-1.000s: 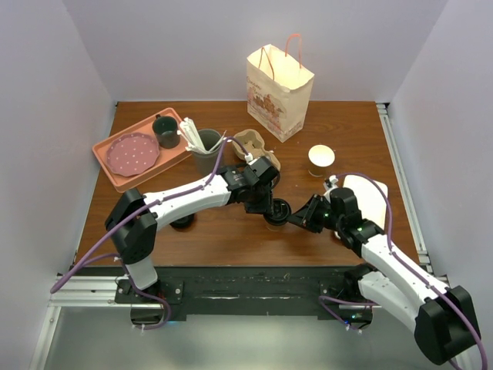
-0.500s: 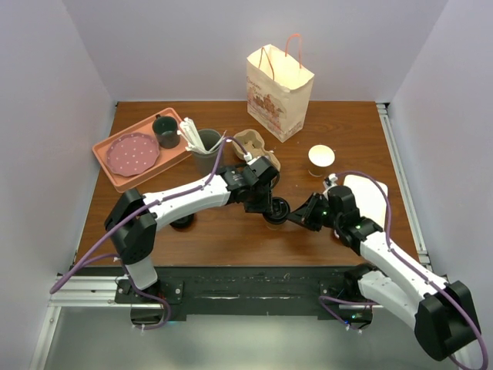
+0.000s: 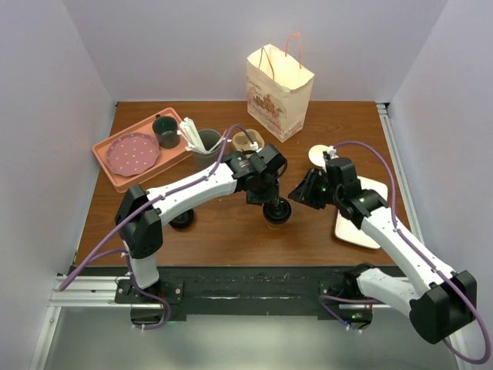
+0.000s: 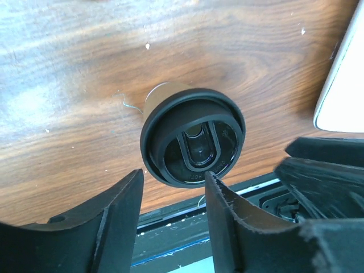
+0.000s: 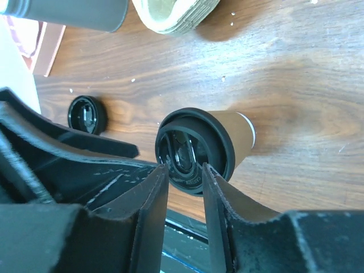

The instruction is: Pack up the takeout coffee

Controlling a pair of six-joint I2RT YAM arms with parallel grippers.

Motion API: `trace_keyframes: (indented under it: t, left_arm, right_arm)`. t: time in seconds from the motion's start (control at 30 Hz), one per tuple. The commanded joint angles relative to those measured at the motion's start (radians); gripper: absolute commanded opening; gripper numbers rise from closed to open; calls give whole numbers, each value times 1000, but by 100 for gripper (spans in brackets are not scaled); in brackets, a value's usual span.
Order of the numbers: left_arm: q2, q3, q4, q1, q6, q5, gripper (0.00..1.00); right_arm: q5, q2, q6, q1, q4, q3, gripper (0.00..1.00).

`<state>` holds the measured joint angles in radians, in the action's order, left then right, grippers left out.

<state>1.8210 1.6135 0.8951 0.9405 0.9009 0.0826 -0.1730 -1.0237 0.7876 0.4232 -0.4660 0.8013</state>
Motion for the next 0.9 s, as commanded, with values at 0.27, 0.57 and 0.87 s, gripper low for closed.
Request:
trace_keyframes:
  t: [0.27,0.57,0.87]
  left_arm:
    - [-134,-110,-116,-137,-114,-78,47]
    - [-109,-196,-252,-141,-166,-179,42]
    - [-97,-308,-301,-141,-180,-178,42]
  right_arm:
    - [-83,-121,-132,-3,-92,136,30]
    - [-112,-179,-209,-1,-165,231,13]
    - [-126,-193,-136,-1,-11,-14,11]
